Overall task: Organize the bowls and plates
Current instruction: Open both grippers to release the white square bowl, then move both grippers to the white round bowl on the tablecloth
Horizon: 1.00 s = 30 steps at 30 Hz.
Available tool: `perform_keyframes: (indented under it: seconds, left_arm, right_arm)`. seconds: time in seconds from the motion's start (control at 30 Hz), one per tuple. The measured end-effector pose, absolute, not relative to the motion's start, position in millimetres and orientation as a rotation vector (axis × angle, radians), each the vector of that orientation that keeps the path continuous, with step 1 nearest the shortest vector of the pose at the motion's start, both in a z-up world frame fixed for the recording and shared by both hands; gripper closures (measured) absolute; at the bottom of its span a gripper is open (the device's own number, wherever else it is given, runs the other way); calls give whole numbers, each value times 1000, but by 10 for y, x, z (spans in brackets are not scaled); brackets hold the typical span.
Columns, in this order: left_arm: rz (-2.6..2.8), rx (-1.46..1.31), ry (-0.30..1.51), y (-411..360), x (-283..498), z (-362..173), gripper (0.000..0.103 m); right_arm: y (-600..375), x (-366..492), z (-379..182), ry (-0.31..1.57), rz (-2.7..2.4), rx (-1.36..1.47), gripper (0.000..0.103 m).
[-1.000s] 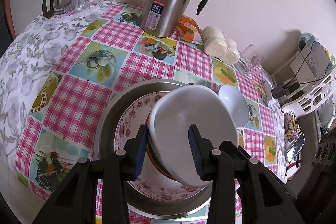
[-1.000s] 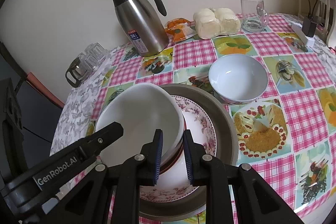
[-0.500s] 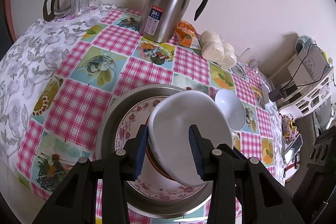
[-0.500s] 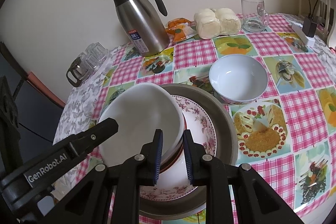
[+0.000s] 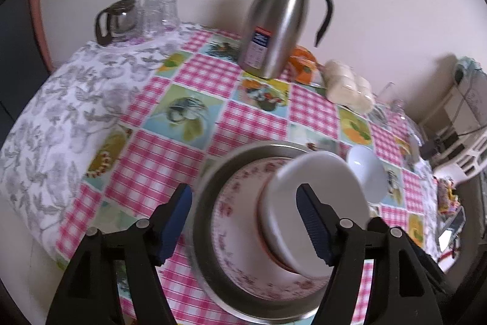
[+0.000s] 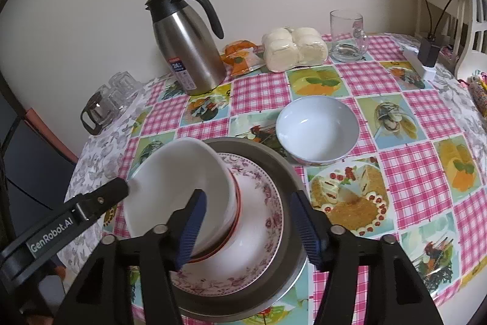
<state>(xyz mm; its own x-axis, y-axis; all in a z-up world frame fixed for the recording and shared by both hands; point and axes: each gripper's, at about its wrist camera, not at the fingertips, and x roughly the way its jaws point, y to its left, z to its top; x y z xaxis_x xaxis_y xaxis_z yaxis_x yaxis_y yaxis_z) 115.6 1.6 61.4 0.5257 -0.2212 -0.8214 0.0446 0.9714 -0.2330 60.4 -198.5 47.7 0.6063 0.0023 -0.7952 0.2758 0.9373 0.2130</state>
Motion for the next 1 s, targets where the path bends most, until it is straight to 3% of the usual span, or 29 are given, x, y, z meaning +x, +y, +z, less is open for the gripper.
perform_keyframes:
  seconds: [0.1, 0.37, 0.53, 0.6, 0.67, 1.0]
  left_arm:
    - [-124, -169, 992, 55, 1166, 614, 21]
    - [-81, -135, 979, 132, 1202, 600, 21]
    - [-59, -136, 968, 181, 1205, 605, 20]
    - [-47, -133, 958, 188, 1201, 610, 16]
    - [-29, -120, 937, 189, 1183, 621, 2]
    - [-9, -171, 854, 200, 1096, 754, 1]
  right_arm:
    - [-1998, 601, 473, 906, -178, 326, 29]
    - [-1996, 594, 484, 889, -183, 309, 8]
    - [-1993, 581, 505, 881, -180, 297, 0]
    - [-2001, 571, 510, 876, -177, 294, 0]
    - [-2017, 560, 518, 872, -174, 295, 0]
    - [-2225, 415, 655, 784, -179, 334, 0]
